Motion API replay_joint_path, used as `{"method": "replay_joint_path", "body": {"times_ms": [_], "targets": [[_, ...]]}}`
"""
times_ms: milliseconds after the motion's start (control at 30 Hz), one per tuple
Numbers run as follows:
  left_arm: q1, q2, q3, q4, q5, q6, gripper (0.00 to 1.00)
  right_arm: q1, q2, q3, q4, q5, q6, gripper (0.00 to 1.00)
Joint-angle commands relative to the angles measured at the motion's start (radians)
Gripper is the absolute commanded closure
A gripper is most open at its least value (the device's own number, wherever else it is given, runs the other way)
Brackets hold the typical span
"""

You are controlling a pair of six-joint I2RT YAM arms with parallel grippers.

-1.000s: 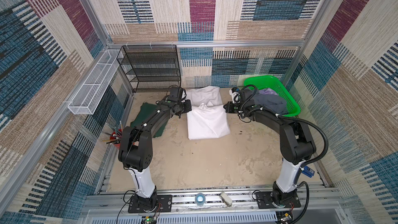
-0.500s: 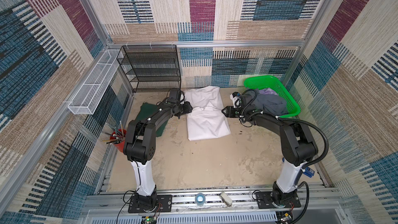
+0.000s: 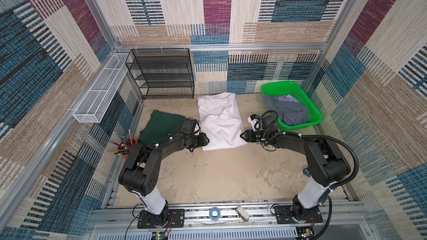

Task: Fold and stack the t-shirts
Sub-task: 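Open both grippers and draw them back to the bundle's near edge, then grasp the near edge of the folded white bundle with both grippers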

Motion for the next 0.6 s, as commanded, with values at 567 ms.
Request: {"method": "replay_joint_path", "body": {"times_ms": [567], "targets": [[-0.031,-0.008,-0.077,0.032,-0.06,-0.058,0.6,0.002,0.022,-0.021,0.033,-0.008,-0.084,0.6]]}}
